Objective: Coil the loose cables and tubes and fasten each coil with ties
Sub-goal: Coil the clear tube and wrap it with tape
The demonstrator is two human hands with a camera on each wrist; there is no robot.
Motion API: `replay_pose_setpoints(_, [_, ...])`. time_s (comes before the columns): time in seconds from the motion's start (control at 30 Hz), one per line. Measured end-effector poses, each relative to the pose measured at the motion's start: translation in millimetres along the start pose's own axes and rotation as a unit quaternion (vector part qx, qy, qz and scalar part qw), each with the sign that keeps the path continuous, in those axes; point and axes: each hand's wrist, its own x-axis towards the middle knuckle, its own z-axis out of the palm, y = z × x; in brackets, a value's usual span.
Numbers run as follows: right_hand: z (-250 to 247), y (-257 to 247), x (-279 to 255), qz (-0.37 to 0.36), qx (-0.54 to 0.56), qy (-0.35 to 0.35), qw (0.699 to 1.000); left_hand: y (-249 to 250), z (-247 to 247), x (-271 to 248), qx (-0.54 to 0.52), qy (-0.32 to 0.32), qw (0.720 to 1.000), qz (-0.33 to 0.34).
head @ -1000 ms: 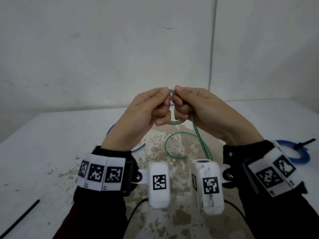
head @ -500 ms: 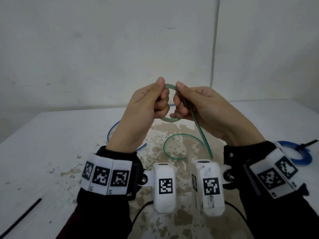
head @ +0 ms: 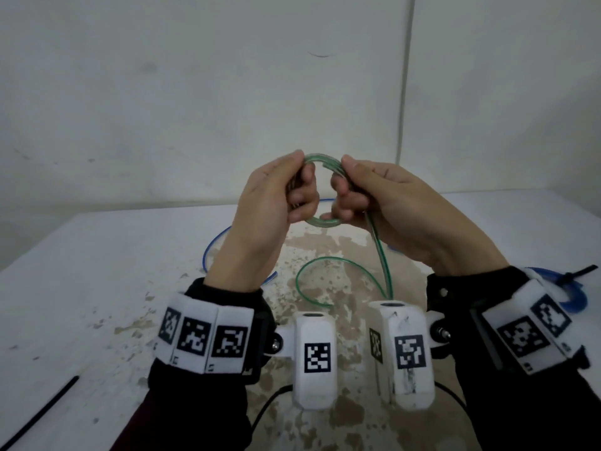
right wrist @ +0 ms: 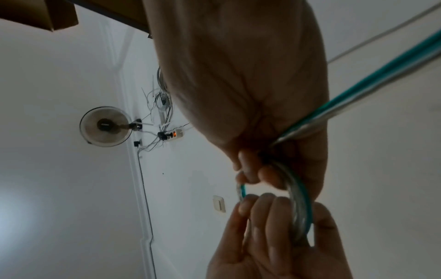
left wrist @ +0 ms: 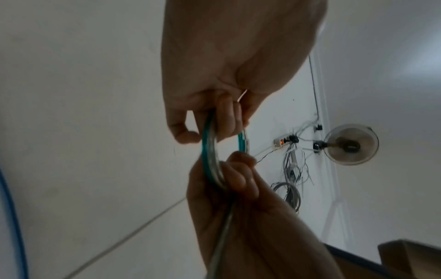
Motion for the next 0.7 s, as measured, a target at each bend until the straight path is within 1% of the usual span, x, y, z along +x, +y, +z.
replay_pose_setpoints(0.07, [-4,1,-1,0.004,-0.040,0.002,0.999,-2,1,-1,0.057,-0.037,0.997,-0.039])
replay_pose_setpoints(0.1, [-4,1,-2,0.007,-0.060,0.002,0.998,-2,0,-3,0.085,-0.062,0.993,-0.048])
replay_pose_setpoints(0.17, [-4,0,-3,0.010,-0.072,0.000,0.997,-2,-1,-6,0.103,-0.090,0.990,-0.040])
replay_pose_setpoints(0.23, [-3,-2,-3,0.006,-0.067,-0.010,0.998,1,0,-7,0.096,-0.097,0.990,-0.034])
replay_pose_setpoints(0.3, [-3,-2,-4,0.004,-0.076,-0.023,0.997,4,-1,-9,0.113,-0.105,0.987,-0.040])
replay_pose_setpoints(0.37, [-2,-1,-4,0.004,-0.080,-0.024,0.997,6,-2,-11,0.144,-0.113,0.983,-0.019])
replay_pose_setpoints(0.4, [-1,-1,-4,0.003,-0.069,-0.018,0.997,6,-1,-11,0.156,-0.101,0.983,0.007])
replay_pose_setpoints(0.43, [0,-1,-4,-0.001,-0.052,-0.009,0.999,4,0,-10,0.157,-0.073,0.984,0.039])
replay_pose_setpoints(0.5, [0,-3,-2,-0.012,-0.014,0.002,1.000,1,4,-7,0.120,-0.009,0.988,0.095])
replay_pose_setpoints(0.53, [-1,-4,-2,-0.016,0.001,0.000,1.000,0,6,-6,0.090,0.004,0.991,0.100])
replay_pose_setpoints(0.57, [-2,-5,-3,-0.016,0.010,-0.005,1.000,0,6,-5,0.064,-0.002,0.995,0.082])
replay_pose_setpoints(0.6, [-4,-5,-3,-0.012,0.008,-0.010,1.000,0,6,-5,0.050,-0.026,0.997,0.046])
replay_pose_setpoints(0.63, [-5,-3,-4,-0.007,-0.010,-0.012,1.000,0,5,-5,0.053,-0.057,0.997,0.003])
replay_pose_setpoints(0.67, [-4,-2,-5,-0.003,-0.034,-0.011,0.999,-1,4,-5,0.068,-0.082,0.994,-0.025])
replay_pose_setpoints(0.7, [-3,0,-4,-0.003,-0.054,-0.007,0.998,-2,3,-5,0.086,-0.086,0.992,-0.028])
